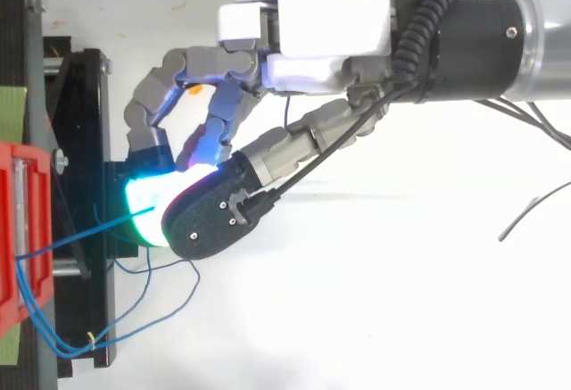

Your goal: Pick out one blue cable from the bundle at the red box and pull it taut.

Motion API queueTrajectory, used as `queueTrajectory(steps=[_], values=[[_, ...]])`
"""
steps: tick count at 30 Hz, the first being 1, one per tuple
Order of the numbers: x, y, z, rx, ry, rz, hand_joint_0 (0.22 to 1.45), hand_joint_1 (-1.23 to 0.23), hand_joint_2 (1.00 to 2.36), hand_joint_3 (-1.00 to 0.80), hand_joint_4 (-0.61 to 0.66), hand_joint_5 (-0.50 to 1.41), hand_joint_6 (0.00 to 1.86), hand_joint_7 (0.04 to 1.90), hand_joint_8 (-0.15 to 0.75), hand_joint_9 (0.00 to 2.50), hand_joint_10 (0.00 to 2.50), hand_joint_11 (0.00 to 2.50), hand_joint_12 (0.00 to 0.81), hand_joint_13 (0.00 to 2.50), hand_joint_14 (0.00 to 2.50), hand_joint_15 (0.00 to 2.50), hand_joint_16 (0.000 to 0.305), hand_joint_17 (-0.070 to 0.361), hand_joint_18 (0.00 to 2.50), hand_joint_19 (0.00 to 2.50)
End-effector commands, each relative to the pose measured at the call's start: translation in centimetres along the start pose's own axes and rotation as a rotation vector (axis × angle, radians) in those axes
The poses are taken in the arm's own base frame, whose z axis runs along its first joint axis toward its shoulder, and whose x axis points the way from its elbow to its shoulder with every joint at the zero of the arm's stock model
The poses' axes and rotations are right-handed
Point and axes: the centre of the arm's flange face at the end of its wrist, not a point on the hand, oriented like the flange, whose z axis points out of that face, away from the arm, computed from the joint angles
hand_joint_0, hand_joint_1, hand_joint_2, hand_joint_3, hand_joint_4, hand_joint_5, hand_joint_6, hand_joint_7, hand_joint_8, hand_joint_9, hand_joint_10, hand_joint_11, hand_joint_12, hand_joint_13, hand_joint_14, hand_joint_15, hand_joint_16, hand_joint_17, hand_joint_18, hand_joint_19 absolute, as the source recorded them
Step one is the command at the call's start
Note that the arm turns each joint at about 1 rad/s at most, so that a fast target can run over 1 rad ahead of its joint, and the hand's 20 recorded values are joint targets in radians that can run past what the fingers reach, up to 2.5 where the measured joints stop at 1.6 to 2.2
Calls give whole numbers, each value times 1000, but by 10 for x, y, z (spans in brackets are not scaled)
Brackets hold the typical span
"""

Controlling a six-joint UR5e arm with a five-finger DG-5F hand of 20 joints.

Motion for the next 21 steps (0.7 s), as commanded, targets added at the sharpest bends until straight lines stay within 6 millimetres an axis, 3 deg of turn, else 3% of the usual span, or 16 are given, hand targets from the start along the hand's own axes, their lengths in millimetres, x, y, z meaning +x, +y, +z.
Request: queueTrajectory(steps=[1, 10, 18, 21], values=[[-1, 0, 0, 2, 1, 0, 600, -681, 1022, -210, -56, -108, 948, 964, 224, 1134, 27, 691, 317, 815, 16, 372, 38, 86, 651, 580], [0, -2, -5, 41, 5, -29, 606, -686, 1023, -199, -57, -103, 951, 968, 232, 1134, 27, 694, 319, 803, 16, 377, 38, 85, 643, 572], [3, 31, -25, 91, 12, -71, 606, -686, 1022, -192, -53, -103, 953, 970, 231, 1133, 27, 699, 322, 796, 18, 379, 38, 85, 638, 582], [3, 35, -30, 109, 14, -70, 606, -685, 1022, -192, -54, -102, 954, 964, 237, 1135, 27, 689, 320, 795, 17, 382, 38, 85, 639, 581]])
